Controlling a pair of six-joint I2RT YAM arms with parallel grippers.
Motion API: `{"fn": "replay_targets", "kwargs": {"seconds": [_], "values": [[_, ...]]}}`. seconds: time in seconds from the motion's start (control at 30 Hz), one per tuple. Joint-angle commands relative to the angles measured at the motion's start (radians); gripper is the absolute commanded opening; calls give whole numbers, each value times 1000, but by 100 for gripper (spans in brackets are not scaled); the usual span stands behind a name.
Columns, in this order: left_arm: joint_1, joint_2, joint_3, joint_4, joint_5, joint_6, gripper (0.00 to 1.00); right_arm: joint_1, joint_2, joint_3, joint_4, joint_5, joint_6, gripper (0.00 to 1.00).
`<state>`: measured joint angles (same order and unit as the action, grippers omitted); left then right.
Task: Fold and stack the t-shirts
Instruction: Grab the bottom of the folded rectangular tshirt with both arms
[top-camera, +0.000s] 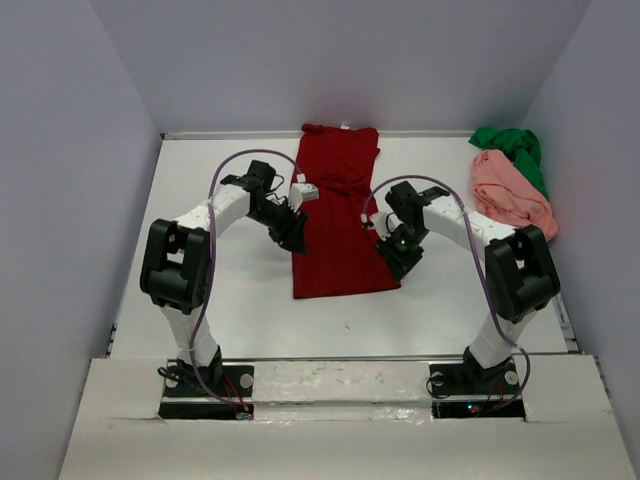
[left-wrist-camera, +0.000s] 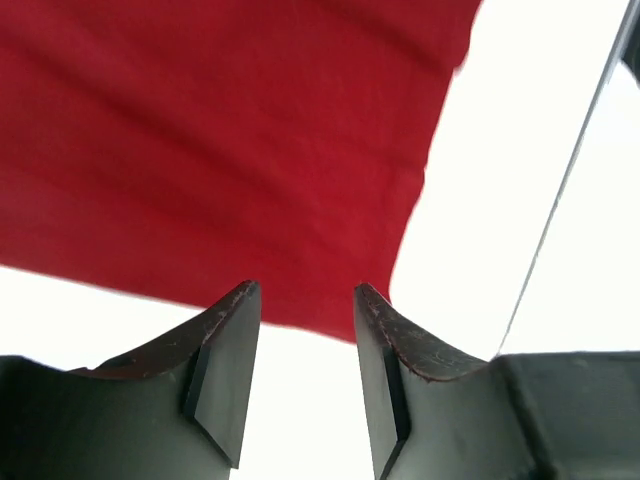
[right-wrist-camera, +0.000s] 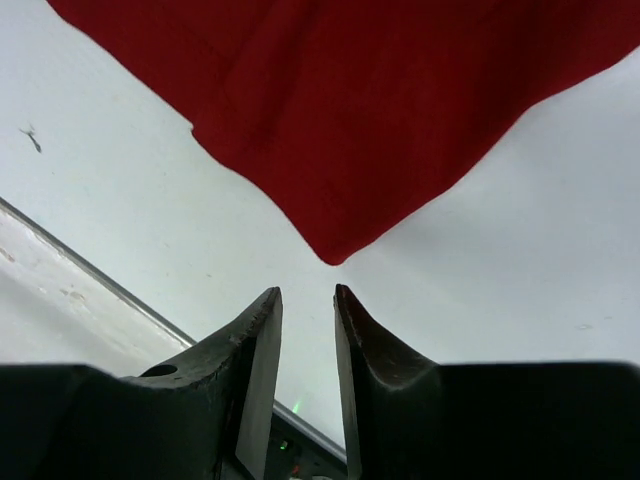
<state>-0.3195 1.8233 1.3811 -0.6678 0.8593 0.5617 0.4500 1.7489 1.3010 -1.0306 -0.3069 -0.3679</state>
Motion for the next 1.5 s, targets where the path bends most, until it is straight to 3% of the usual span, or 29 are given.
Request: {"fn": "replay_targets", "kwargs": {"seconds": [0.0,0.37,0.53,1.1,1.27,1.47], "values": [[-1,-110,-94,33,-11,27,53,-5,-22,-80,78,-31,37,36],[-3,-191,-232,86,-78,4,60,-5,18,-157,184,43,43,43],[-3,-243,-278,105,-100,0,67,-5,53,-160,211,51,37,51],[-1,-380,-410,169,-164,-46,83,-5,86,-141,221,3,26,49],[-1,-371,-407,159,-154,-40,81,-5,100,-123,205,-9,21,32],[-1,-371,-404,135,-125,-23,58,-5,98,-123,193,-18,15,15]]}}
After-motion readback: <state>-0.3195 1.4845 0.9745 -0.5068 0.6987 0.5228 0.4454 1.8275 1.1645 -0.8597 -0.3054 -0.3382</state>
